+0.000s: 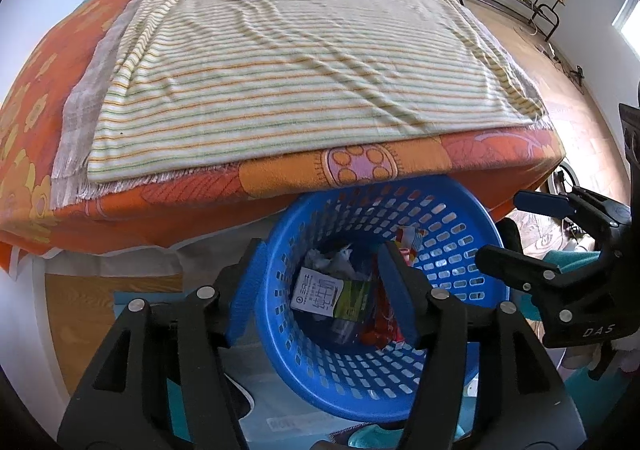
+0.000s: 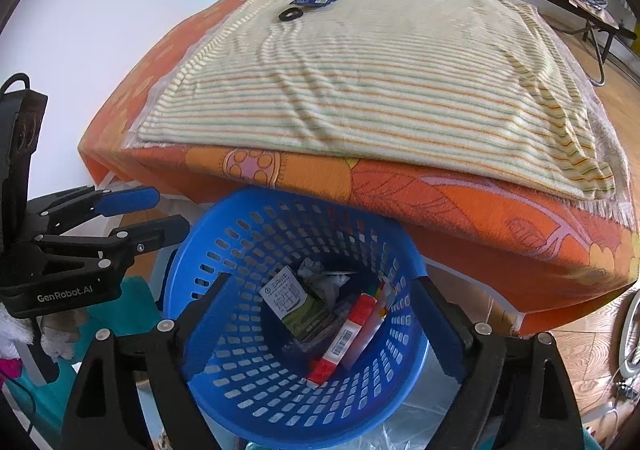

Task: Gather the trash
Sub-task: 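Carry teal tube and red box to the blue basket and release both, then grasp the black hair tie with the left tool while the right tool grasps the blue wrapper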

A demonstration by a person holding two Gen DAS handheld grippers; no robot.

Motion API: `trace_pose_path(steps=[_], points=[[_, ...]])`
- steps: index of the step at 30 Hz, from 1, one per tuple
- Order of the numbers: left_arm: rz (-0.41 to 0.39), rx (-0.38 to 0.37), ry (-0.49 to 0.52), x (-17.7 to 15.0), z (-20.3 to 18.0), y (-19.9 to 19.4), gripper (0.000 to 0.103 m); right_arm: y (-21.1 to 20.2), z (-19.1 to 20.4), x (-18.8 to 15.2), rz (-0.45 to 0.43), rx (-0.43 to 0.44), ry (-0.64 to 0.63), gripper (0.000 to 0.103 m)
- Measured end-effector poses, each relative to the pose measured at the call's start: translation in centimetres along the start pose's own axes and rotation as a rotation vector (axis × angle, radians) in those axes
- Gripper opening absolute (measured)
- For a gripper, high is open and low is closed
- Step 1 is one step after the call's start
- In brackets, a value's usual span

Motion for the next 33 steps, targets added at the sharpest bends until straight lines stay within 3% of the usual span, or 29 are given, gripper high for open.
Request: trace_pose_path(steps=[12, 16, 20, 29, 31, 33], points=[[-0.037, 0.029, -0.039, 2.9, 2.2, -1.0, 0.061, -0.9, -0.4, 2.5, -0.005, 0.036, 0.060, 0.092], [-0.069, 0.026, -0.088, 5.3, 4.0, -2.0, 0.061, -1.5, -0.3, 3.9, -0.005, 0.062, 0.099, 0.092], [-0.125, 0.061, -0.075, 8.2, 5.7, -3.0, 0.061, -2.8, -0.2, 5.9, -0.038, 0.087, 0.119, 0.092], [-0.202, 0.097, -0.132, 13.2, 10.5, -2.5, 0.061, -6.0, 0.1, 14.0, -0.159, 0.170, 0.176, 0.092], [-0.209, 0.092, -0.155, 14.0, 11.6, -1.9, 0.056, -6.4, 0.5, 16.0, -0.187, 0.190, 0.179, 0.092], [-0.203, 0.075, -0.185, 15.1, 12.7, -0.9, 0.045, -6.4, 1.1, 18.1, -0.203, 0.223, 0.193, 0.091]])
Point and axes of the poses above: each gripper's, at about its wrist camera, not at the fingertips, and y roughly the way its jaws point, z to its left, x to its top, the point moved 9 cm from there along y, roughly the way its jaws point, and after that the axes turned 13 degrees about y, right-handed, at the moved point
